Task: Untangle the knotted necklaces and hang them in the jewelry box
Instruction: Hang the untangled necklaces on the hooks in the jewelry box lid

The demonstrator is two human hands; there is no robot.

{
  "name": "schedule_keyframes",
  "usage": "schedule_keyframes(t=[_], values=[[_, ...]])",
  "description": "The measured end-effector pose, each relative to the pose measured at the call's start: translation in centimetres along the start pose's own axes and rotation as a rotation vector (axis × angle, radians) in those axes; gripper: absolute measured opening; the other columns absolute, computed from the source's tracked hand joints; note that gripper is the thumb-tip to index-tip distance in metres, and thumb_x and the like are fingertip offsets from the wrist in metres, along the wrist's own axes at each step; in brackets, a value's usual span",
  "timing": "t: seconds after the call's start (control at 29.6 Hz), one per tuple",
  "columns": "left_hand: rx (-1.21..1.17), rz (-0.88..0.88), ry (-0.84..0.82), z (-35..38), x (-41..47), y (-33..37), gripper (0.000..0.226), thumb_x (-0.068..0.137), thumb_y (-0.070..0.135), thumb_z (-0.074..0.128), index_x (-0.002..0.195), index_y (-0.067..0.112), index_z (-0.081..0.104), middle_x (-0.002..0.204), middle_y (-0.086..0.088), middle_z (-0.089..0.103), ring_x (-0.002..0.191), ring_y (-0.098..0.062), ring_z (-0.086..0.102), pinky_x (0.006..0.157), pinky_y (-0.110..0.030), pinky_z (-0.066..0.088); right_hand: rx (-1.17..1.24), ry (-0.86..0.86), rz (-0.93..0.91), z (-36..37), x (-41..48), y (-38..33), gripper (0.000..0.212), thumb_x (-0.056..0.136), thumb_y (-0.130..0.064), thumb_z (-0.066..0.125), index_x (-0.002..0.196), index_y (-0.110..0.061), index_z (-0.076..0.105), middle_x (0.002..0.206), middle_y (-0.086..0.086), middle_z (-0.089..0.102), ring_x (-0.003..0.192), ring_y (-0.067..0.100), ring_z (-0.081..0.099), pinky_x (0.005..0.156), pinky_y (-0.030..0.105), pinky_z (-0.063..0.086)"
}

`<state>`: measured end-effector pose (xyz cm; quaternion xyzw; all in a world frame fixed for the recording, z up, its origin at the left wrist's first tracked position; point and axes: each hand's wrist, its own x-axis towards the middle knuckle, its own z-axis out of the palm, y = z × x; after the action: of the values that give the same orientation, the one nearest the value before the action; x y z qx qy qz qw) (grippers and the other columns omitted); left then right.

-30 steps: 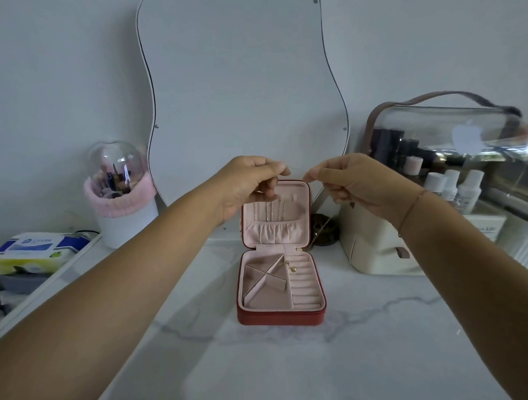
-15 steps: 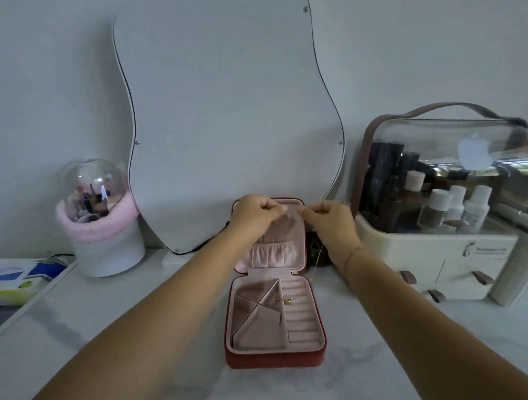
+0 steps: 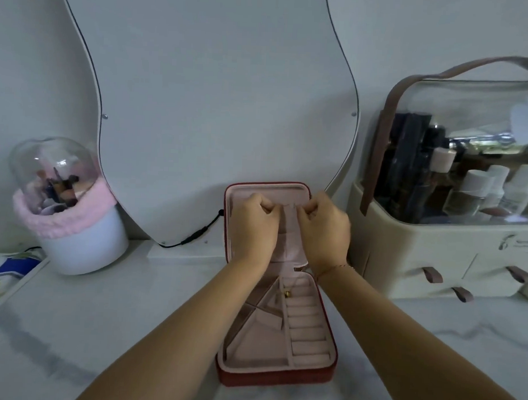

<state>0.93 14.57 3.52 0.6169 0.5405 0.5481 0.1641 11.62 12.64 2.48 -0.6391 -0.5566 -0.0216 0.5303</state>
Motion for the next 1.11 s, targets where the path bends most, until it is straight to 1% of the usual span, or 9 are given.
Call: schedule_keyframes(t=[0.14, 0.3, 0.41, 0.54, 0.61, 0.68, 0.78, 0.88, 1.11], values=[[0.111, 0.029, -0.185, -0.8, -1.3, -1.6, 0.019, 0.085, 0.029, 0.069, 0.079, 0.011, 0.070, 0.071, 0.000, 0.068, 0.066, -0.015, 0.063, 0.058, -0.029, 0.047, -0.139, -0.128, 0.013, -0.5, -1.2, 0.6, 0.019, 0.090, -0.026, 0.060, 0.079, -0.010, 0.060, 0.066, 0.000, 0.060, 0.058, 0.014, 0.053, 0.052, 0.026, 0.043], [-0.178, -0.055, -0.372, -1.9, -2.4, -0.7, 0.012, 0.089, 0.022, 0.064, 0.087, 0.014, 0.073, 0.082, 0.000, 0.072, 0.078, -0.010, 0.066, 0.072, -0.024, 0.052, 0.557, -0.707, 0.579, -3.1, -3.5, -1.5, 0.051, 0.098, -0.046, 0.040, 0.095, -0.003, 0.067, 0.052, 0.001, 0.046, 0.039, 0.007, 0.035, 0.040, 0.020, 0.030], [-0.109, 0.047, -0.287, -1.9, -2.4, -0.9, 0.014, 0.091, 0.020, 0.061, 0.082, 0.013, 0.069, 0.077, -0.001, 0.066, 0.070, -0.007, 0.059, 0.062, -0.017, 0.044, 0.528, -0.917, 0.511, -4.9, -5.0, -1.9, 0.047, 0.098, -0.044, 0.042, 0.093, -0.007, 0.070, 0.057, -0.002, 0.048, 0.049, 0.009, 0.038, 0.048, 0.019, 0.034], [0.297, 0.270, -0.137, -1.2, -2.9, -3.4, 0.031, 0.092, 0.032, 0.042, 0.077, 0.015, 0.064, 0.076, 0.003, 0.061, 0.076, -0.018, 0.054, 0.069, -0.035, 0.041, 0.102, -0.847, 0.151, -6.8, -4.5, -2.6, 0.025, 0.098, -0.020, 0.047, 0.084, -0.013, 0.067, 0.078, -0.001, 0.063, 0.069, 0.007, 0.055, 0.067, 0.015, 0.043], [0.467, 0.281, -0.113, -1.0, -3.4, -3.5, 0.042, 0.090, 0.040, 0.028, 0.073, 0.018, 0.060, 0.078, 0.005, 0.060, 0.085, -0.021, 0.050, 0.073, -0.034, 0.031, -0.002, -0.803, 0.038, -7.4, -3.7, -3.1, 0.026, 0.098, -0.021, 0.047, 0.078, -0.020, 0.064, 0.072, -0.005, 0.062, 0.061, 0.009, 0.055, 0.061, 0.013, 0.045], [0.522, 0.240, -0.120, -0.9, -3.5, -3.1, 0.053, 0.089, 0.047, 0.022, 0.078, 0.016, 0.063, 0.087, 0.001, 0.062, 0.095, -0.024, 0.050, 0.078, -0.034, 0.025, 0.094, -0.681, 0.054, -7.8, -2.3, -3.6, 0.027, 0.097, -0.019, 0.050, 0.075, -0.019, 0.066, 0.055, -0.007, 0.052, 0.042, 0.004, 0.040, 0.045, 0.013, 0.036], [0.542, 0.230, -0.200, -1.0, -3.7, -2.8, 0.066, 0.087, 0.054, 0.016, 0.095, 0.013, 0.068, 0.105, -0.003, 0.060, 0.112, -0.026, 0.045, 0.087, -0.035, 0.025, 0.303, -0.522, 0.102, -7.5, 0.3, -4.2, 0.029, 0.097, -0.013, 0.050, 0.076, -0.015, 0.069, 0.053, -0.005, 0.054, 0.041, 0.002, 0.042, 0.047, 0.016, 0.037], [0.444, 0.227, -0.253, -1.3, -3.8, -3.0, 0.044, 0.099, 0.042, 0.032, 0.102, 0.013, 0.066, 0.111, -0.009, 0.057, 0.115, -0.029, 0.042, 0.092, -0.036, 0.025, 0.404, -0.463, 0.118, -6.6, 2.2, -4.7, 0.028, 0.099, -0.013, 0.047, 0.078, -0.014, 0.067, 0.063, 0.000, 0.062, 0.049, 0.004, 0.052, 0.050, 0.013, 0.042], [0.322, 0.173, -0.234, -0.7, -3.2, -3.7, 0.075, 0.085, 0.061, 0.015, 0.093, 0.014, 0.073, 0.105, 0.000, 0.057, 0.109, -0.019, 0.042, 0.077, -0.025, 0.012, 0.389, -0.336, 0.156, -4.2, 4.1, -3.0, 0.027, 0.099, -0.014, 0.047, 0.082, -0.012, 0.067, 0.066, 0.001, 0.064, 0.050, 0.003, 0.057, 0.053, 0.016, 0.046]])
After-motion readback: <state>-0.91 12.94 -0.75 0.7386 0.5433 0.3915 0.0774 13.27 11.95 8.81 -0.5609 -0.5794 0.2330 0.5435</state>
